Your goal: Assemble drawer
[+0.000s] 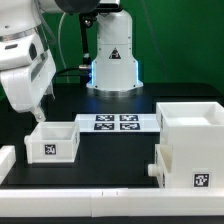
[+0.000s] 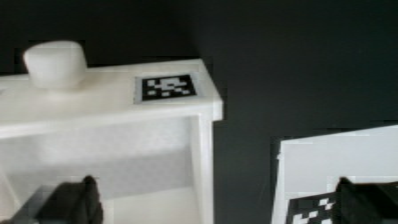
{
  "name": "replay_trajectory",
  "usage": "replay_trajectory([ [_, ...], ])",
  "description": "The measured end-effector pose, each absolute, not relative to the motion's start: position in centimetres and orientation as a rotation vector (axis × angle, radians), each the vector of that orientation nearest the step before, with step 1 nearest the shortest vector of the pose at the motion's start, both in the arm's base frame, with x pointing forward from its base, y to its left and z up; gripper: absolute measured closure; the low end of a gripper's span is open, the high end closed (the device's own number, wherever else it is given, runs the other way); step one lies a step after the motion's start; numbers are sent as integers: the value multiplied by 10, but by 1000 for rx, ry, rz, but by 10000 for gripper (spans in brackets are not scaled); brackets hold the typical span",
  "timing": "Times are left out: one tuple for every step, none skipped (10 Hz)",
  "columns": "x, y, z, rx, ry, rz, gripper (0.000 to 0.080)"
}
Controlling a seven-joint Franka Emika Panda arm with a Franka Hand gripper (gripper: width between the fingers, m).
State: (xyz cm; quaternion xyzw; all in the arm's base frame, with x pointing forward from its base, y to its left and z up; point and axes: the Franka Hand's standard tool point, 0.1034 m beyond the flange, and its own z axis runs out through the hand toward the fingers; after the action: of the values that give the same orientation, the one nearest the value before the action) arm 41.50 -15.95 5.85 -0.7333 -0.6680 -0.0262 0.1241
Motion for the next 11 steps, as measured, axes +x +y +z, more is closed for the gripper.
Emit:
replay_trajectory([
  [414, -156, 54, -2143, -1936, -72, 151],
  [411, -154, 48, -2141, -1932, -61, 151],
  [409, -157, 44, -2147, -1927, -54, 151],
  [409, -163, 41, -2171, -1936, -50, 151],
  [408, -169, 37, -2192, -1938, -44, 151],
  [406, -174, 34, -2197, -1930, -39, 151],
  [405, -176, 31, -2210, -1904, -26, 151],
  [405, -175, 28, -2217, -1885, -11, 151],
  [406, -175, 28, -2225, -1876, -8, 151],
  [405, -176, 28, -2227, -1873, -8, 151],
  [405, -176, 28, -2231, -1869, -7, 151],
])
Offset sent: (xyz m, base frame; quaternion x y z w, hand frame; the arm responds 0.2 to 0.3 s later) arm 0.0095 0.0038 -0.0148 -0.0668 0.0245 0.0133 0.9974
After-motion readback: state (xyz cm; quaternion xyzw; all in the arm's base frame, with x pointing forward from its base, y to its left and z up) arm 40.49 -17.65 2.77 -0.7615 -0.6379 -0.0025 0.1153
